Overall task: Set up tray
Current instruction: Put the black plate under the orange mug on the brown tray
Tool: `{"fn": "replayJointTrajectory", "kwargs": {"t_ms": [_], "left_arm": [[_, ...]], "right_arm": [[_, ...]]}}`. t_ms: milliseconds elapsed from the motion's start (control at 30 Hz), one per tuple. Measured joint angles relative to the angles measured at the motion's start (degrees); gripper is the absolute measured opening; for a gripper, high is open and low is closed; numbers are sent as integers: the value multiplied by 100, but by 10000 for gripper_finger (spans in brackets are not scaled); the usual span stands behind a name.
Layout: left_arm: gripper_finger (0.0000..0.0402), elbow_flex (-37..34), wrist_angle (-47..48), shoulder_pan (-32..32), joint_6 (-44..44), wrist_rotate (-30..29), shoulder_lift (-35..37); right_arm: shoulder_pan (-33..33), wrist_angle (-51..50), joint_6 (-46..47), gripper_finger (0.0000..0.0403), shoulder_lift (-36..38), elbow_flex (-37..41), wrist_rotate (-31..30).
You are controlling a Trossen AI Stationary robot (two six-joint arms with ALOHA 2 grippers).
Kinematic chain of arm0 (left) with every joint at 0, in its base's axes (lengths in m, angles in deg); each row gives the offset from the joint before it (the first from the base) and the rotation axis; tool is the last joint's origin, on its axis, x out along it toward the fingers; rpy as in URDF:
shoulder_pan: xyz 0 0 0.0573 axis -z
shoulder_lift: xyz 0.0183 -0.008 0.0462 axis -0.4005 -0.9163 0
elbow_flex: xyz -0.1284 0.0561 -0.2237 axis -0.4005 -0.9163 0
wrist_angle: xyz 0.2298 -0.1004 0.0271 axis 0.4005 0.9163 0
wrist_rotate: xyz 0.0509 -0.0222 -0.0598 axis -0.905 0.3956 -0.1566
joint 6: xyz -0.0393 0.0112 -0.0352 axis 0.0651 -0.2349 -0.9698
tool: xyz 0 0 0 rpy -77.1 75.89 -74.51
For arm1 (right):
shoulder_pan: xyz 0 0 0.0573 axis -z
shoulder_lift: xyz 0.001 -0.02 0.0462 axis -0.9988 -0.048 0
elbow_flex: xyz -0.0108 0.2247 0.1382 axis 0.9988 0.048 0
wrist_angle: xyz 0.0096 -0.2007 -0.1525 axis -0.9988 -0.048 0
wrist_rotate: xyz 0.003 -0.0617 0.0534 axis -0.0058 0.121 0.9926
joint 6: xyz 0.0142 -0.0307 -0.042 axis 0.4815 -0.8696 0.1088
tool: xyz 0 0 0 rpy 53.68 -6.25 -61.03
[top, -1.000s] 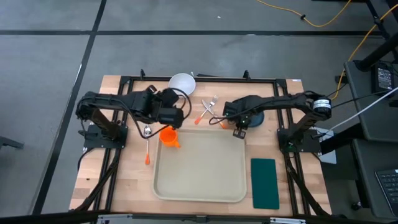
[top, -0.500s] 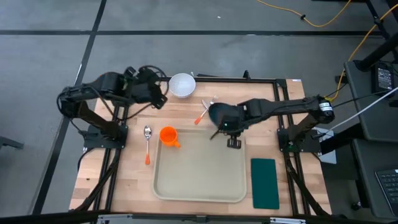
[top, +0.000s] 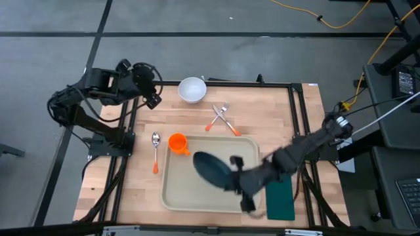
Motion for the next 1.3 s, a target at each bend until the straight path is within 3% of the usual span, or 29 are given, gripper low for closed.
{"fn": "replayJointTrajectory", "kwargs": {"t_ms": [133, 233, 367, 533, 667, 1067, 1300], "left_arm": [[198, 0, -2, 2, 56, 21, 89], [198, 0, -2, 2, 50, 71, 143], [198, -2, -2, 2, 51, 97, 166], [198, -2, -2, 2, 74, 203, 180], [198, -2, -3, 5, 74, 264, 180], [198, -2, -2, 9, 36, 233, 180], [198, -2, -22, 9, -65, 233, 178]], "right_arm": [[-47, 693, 158, 12, -605, -18, -169], [101, 600, 255, 12, -1293, -558, 85], [320, -305, -256, 12, -2390, -2101, 373], [563, -2302, -628, 12, -3467, -4046, 351], [708, -2333, -295, 12, -3341, -3520, 628], [681, -1938, -649, 12, -3364, -3495, 571], [613, -1849, -854, 12, -3762, -3501, 785]]}}
